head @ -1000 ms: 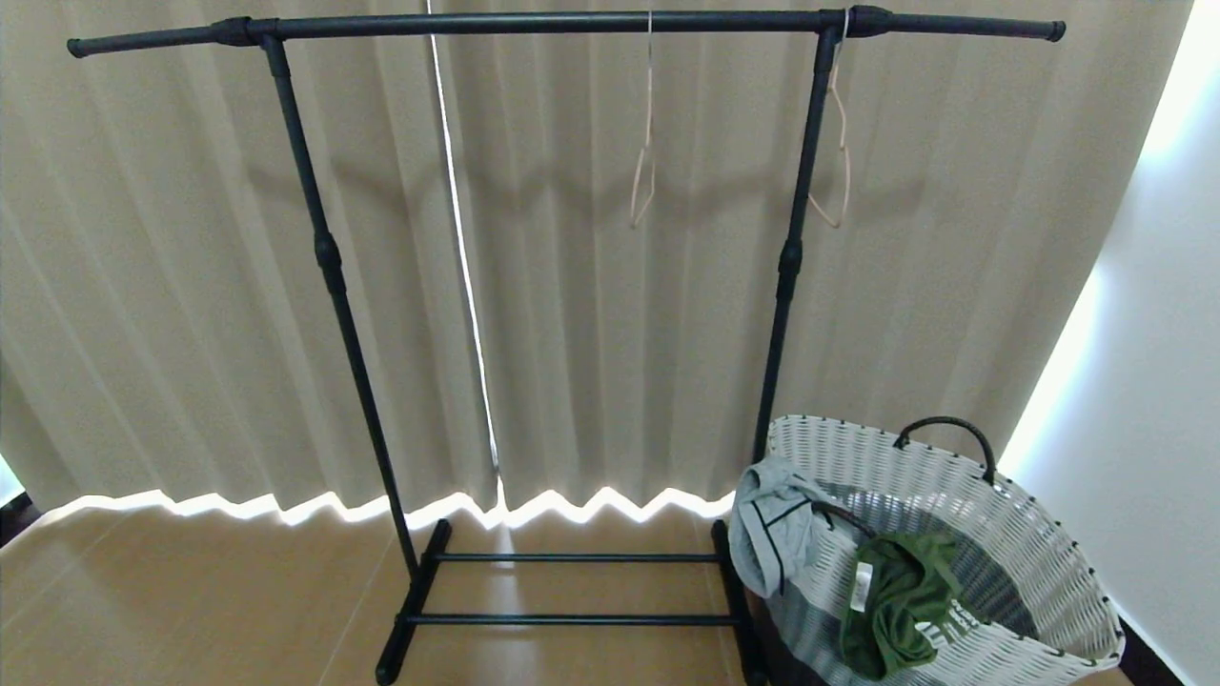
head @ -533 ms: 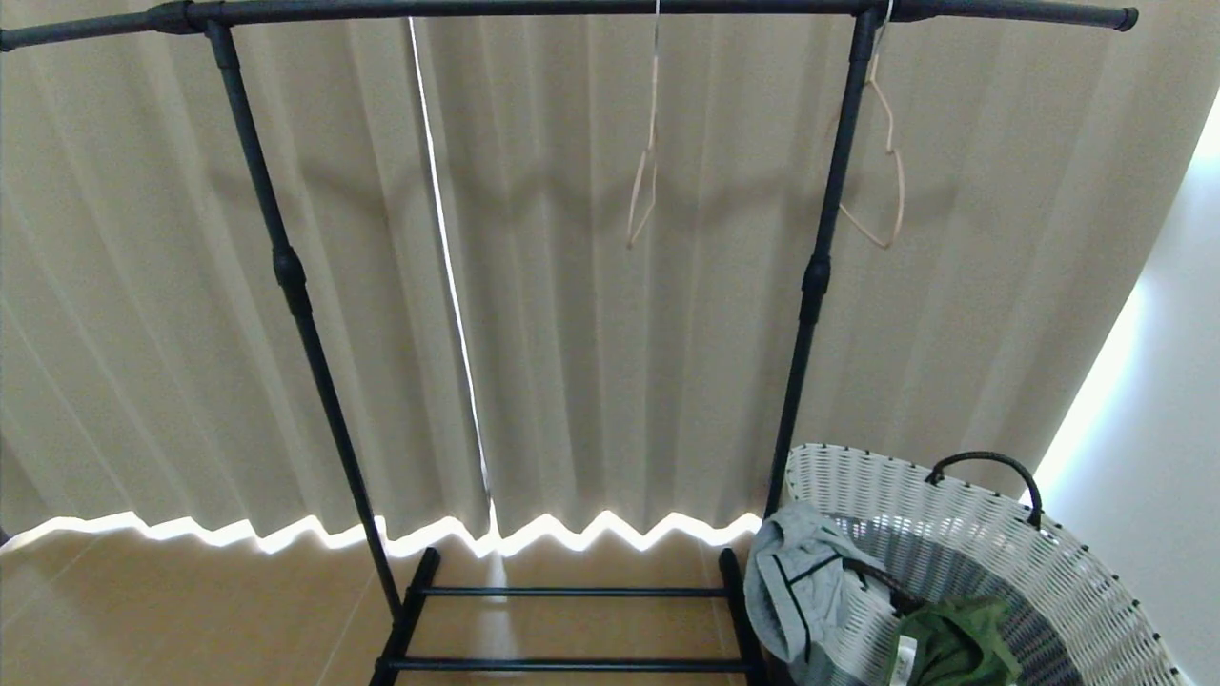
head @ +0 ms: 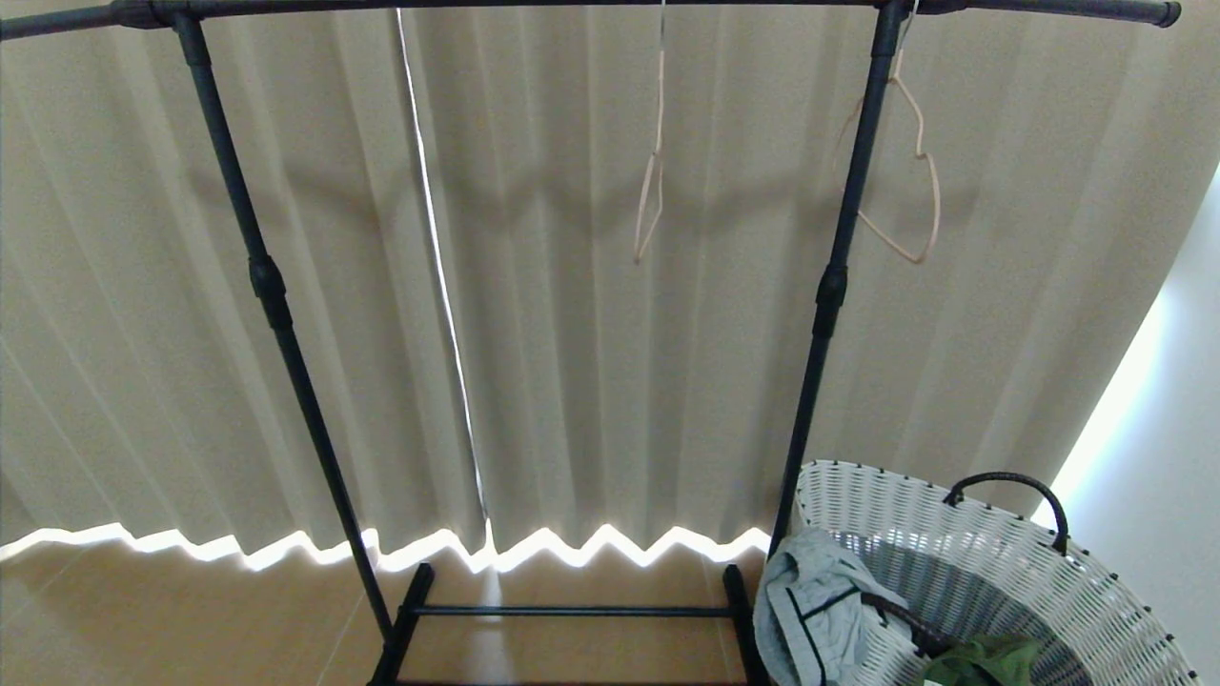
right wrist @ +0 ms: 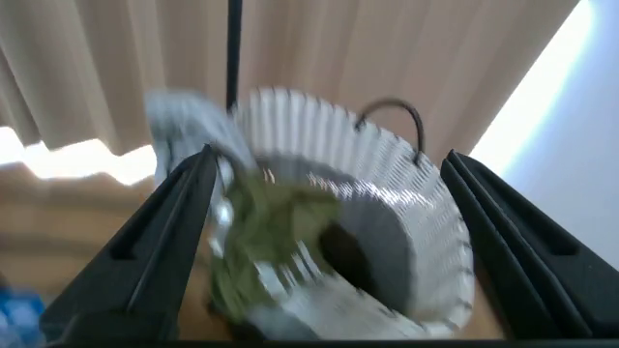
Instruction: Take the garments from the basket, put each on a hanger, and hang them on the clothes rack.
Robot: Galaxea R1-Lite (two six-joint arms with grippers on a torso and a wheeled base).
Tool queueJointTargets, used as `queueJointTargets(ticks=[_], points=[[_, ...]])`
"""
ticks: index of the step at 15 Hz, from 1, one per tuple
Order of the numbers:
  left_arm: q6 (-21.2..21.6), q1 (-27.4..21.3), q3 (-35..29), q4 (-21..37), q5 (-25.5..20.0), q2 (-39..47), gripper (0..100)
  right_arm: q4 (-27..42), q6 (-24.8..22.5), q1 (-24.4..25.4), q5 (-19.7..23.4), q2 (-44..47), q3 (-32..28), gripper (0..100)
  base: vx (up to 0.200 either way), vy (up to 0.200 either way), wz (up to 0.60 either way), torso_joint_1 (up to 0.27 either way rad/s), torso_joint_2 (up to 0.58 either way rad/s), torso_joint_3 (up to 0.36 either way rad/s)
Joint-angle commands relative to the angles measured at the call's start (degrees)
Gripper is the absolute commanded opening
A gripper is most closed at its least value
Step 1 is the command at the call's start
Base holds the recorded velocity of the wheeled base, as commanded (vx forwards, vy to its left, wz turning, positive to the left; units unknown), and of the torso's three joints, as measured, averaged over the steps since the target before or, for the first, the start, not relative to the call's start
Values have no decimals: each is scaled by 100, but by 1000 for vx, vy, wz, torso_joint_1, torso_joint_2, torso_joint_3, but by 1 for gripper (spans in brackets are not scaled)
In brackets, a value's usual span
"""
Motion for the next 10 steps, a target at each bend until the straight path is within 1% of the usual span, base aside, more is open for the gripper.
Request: queueJointTargets(ticks=[1, 3, 4, 5, 6, 7, 8, 10], points=[[-13, 1, 0, -1, 6, 2, 100, 796, -863, 137, -24, 652, -777, 100, 0, 0, 0, 0, 0, 0], [-13, 1, 0, -10, 6, 2, 100, 585, -1258, 207, -41, 1803, -909, 100, 0, 0, 0, 0, 0, 0], [-13, 1, 0, -10, 6, 2, 100, 383, -1355, 207, -41, 2462, -900, 100, 0, 0, 0, 0, 0, 0], [-13, 1, 0, -10, 6, 2, 100, 163, -1390, 207, -41, 3218, -891, 100, 0, 0, 0, 0, 0, 0], [-13, 1, 0, -1, 6, 2, 100, 40, -1390, 207, -41, 3596, -909, 100, 0, 0, 0, 0, 0, 0], [-13, 1, 0, -10, 6, 2, 100, -390, -1399, 207, -41, 4554, -918, 100, 0, 0, 0, 0, 0, 0], [-13, 1, 0, -10, 6, 2, 100, -751, -1399, 207, -41, 5205, -900, 100, 0, 0, 0, 0, 0, 0], [-13, 1, 0, -1, 6, 2, 100, -988, -1601, 216, -33, 6066, -874, 100, 0, 0, 0, 0, 0, 0]])
